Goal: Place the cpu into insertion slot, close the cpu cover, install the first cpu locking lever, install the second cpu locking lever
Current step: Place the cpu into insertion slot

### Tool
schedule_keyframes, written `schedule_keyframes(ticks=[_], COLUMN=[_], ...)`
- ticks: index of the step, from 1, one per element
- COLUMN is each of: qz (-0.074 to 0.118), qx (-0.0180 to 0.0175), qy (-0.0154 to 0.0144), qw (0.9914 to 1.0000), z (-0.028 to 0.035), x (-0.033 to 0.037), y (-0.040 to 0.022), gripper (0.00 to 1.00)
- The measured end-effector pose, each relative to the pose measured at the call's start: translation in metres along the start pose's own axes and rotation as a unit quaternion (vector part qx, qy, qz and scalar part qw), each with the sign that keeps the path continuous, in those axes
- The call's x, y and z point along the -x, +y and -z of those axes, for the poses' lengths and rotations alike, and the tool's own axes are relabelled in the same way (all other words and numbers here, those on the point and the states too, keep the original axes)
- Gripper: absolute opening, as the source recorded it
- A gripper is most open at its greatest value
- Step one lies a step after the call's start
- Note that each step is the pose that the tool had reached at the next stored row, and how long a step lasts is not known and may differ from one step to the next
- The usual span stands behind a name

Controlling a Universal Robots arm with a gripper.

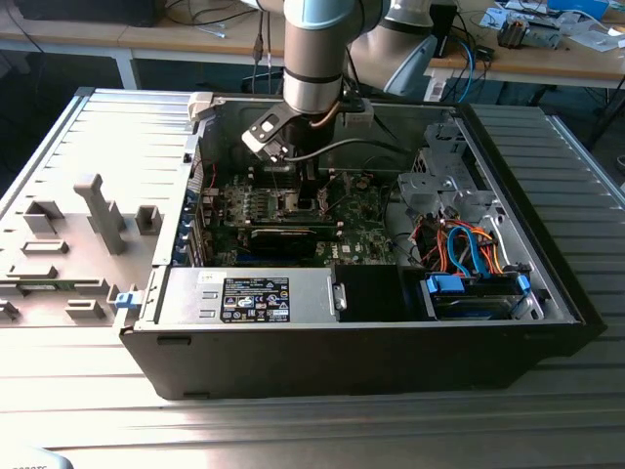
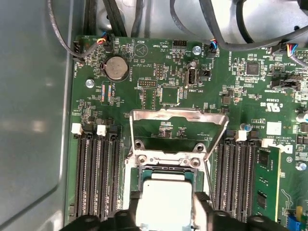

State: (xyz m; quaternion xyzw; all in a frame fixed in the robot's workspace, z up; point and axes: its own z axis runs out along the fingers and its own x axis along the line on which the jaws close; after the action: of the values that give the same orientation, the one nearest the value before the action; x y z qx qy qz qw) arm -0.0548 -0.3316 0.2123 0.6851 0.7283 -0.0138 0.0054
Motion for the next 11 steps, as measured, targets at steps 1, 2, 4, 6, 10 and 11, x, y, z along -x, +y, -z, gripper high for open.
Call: schedule_keyframes(ticks=[1, 2, 4, 6, 10, 11], qz=[0.000, 0.000, 0.000, 0.001, 0.001, 0.001], qx=[0.0000, 0.0000, 0.0000, 0.0001, 0.0001, 0.0001], qy=[0.0000, 0.0001, 0.0001, 0.0001, 0.0001, 0.0000], qw=[1.00000, 1.00000, 1.00000, 1.00000, 1.00000, 1.00000], z=[0.0022, 0.0044, 0.0085, 0.0119, 0.0193, 0.0214], x=[0.0001, 0.0001, 0.0002, 0.0003, 0.0005, 0.0006], y=[0.0000, 0.0000, 0.0000, -0.0001, -0.0002, -0.0002], gripper=[0.47, 0.42, 0.29, 0.17, 0.11, 0.11])
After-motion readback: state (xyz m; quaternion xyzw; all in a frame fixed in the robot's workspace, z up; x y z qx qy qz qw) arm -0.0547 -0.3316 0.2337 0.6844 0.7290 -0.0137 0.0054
